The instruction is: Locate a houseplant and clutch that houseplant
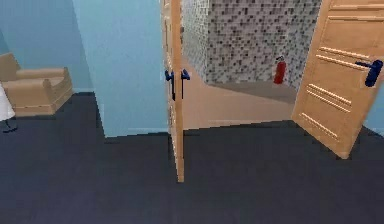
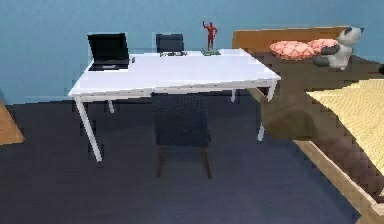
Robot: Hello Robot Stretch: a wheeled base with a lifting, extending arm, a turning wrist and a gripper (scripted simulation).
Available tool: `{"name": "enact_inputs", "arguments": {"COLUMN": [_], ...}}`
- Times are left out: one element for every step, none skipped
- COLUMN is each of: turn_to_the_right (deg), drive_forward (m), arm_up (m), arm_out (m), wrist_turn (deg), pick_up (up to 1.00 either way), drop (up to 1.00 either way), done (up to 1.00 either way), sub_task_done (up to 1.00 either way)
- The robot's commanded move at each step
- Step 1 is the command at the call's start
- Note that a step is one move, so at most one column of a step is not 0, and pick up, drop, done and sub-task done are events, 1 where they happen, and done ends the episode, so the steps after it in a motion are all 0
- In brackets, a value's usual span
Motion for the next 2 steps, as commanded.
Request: {"name": "enact_inputs", "arguments": {"turn_to_the_right": [0.0,-45.0], "drive_forward": [0.05,0.0], "arm_up": [0.0,0.0], "arm_out": [0.0,0.0], "wrist_turn": [0.0,0.0], "pick_up": [0.0,0.0], "drop": [0.0,0.0], "done": [0.0,0.0], "sub_task_done": [0.0,0.0]}}
